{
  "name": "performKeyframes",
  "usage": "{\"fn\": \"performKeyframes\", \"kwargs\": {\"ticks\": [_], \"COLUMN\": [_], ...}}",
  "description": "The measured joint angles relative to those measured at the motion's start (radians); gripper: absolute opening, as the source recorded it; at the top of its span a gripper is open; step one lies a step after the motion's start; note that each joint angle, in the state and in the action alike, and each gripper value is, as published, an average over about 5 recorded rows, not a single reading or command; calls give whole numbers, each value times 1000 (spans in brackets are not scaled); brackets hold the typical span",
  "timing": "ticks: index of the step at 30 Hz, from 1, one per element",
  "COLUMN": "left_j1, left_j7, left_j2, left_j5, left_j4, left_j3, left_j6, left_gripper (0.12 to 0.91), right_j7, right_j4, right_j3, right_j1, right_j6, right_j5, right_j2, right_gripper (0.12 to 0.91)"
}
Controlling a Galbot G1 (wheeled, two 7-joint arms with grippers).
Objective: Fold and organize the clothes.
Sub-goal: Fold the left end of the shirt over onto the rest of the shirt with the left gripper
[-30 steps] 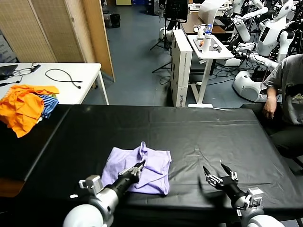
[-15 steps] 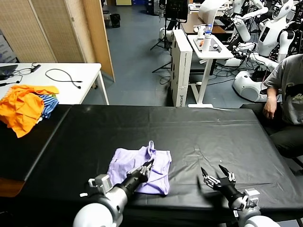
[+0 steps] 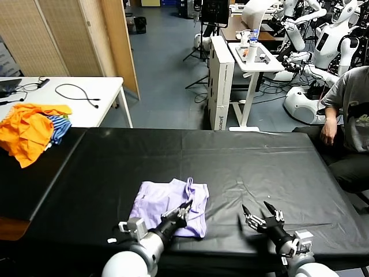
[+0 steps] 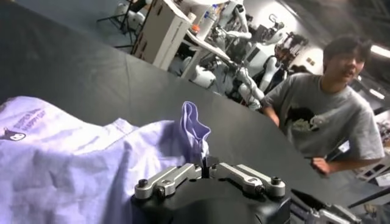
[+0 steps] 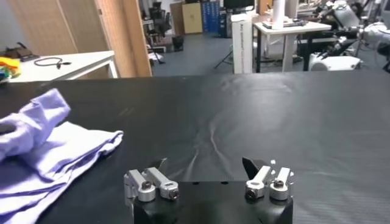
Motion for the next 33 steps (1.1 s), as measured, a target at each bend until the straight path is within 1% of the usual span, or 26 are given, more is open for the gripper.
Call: {"fn": "performKeyframes", "kwargs": {"ticks": [1, 3, 4, 7, 8, 10, 12, 14, 18, 21, 24, 27, 30, 33], "left_j1": [2, 5, 5, 3, 1, -7, -15, -21, -18, -7, 6, 20, 34, 47], "left_j7": [-1, -2, -1, 9, 14, 24, 28, 29, 27, 26, 26, 26, 26, 26], "left_j2": [-1, -2, -2, -4, -3, 4, 17, 35, 71, 86, 86, 80, 75, 71], "left_j5": [-3, -13, -18, -12, -4, 14, 23, 26, 43, 77, 115, 142, 163, 182], "left_j4": [-1, -7, -11, -25, -31, -42, -52, -59, -61, -57, -52, -49, -48, -46], "left_j3": [5, 15, 20, 26, 24, 12, -10, -41, -111, -149, -167, -177, -186, -192], "left_j6": [-2, -7, -10, -27, -33, -46, -57, -67, -88, -102, -111, -114, -115, -118], "left_gripper": [430, 544, 619, 792, 834, 887, 901, 906, 907, 907, 907, 907, 907, 907], "right_j7": [-2, -5, -5, -3, -1, 3, -1, -17, -48, -54, -49, -58, -67, -59], "right_j4": [1, 4, 5, 12, 16, 24, 35, 46, 75, 102, 122, 123, 109, 86], "right_j3": [-3, -9, -13, -29, -37, -59, -86, -116, -184, -243, -307, -375, -440, -502], "right_j1": [0, -1, -1, 5, 9, 21, 37, 55, 94, 130, 178, 233, 287, 340], "right_j6": [0, 0, 0, -7, -13, -28, -39, -42, -37, -34, -36, -41, -57, -82], "right_j5": [2, 7, 10, 31, 43, 72, 94, 105, 109, 101, 74, 28, -15, -45], "right_j2": [-6, -16, -22, -41, -48, -64, -83, -105, -158, -200, -233, -256, -268, -267], "right_gripper": [907, 907, 907, 907, 907, 907, 907, 907, 907, 907, 907, 907, 907, 907]}}
